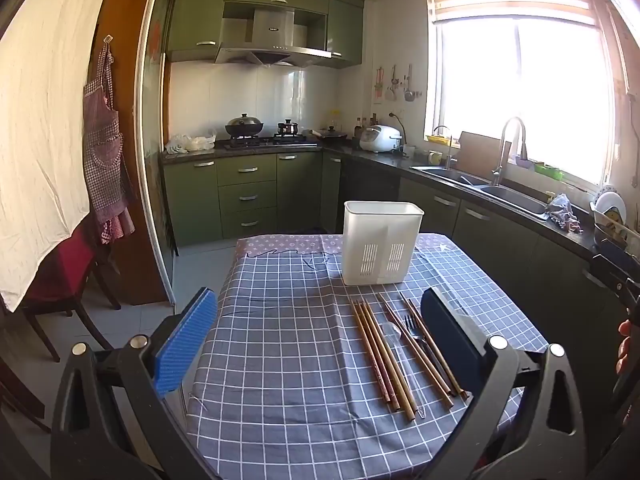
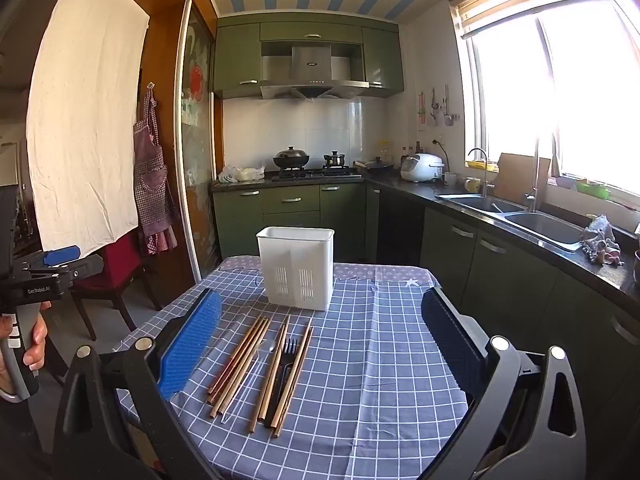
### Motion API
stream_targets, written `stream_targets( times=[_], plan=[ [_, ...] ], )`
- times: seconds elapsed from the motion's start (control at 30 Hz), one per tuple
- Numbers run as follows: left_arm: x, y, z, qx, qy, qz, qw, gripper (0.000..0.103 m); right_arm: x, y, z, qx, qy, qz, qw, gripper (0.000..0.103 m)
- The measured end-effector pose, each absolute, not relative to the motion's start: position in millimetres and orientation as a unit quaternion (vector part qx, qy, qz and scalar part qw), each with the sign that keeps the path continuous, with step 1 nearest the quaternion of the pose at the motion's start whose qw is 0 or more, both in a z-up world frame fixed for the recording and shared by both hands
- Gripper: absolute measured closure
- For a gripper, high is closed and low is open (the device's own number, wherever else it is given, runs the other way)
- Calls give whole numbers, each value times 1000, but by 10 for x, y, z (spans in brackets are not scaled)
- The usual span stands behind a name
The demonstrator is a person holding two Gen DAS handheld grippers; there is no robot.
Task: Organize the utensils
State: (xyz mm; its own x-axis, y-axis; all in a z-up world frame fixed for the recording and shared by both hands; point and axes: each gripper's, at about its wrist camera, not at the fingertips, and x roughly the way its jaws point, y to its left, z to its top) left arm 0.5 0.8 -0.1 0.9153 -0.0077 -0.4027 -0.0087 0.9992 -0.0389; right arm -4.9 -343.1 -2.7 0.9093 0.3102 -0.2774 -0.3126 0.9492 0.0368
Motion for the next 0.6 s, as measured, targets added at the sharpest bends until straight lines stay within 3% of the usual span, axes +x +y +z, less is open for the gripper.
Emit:
stream_targets(
  times=[0.6],
  plan=[
    [20, -44, -79, -19, 212, -2, 977, 6, -36, -3364, -31, -3, 145, 162, 976, 4]
  ],
)
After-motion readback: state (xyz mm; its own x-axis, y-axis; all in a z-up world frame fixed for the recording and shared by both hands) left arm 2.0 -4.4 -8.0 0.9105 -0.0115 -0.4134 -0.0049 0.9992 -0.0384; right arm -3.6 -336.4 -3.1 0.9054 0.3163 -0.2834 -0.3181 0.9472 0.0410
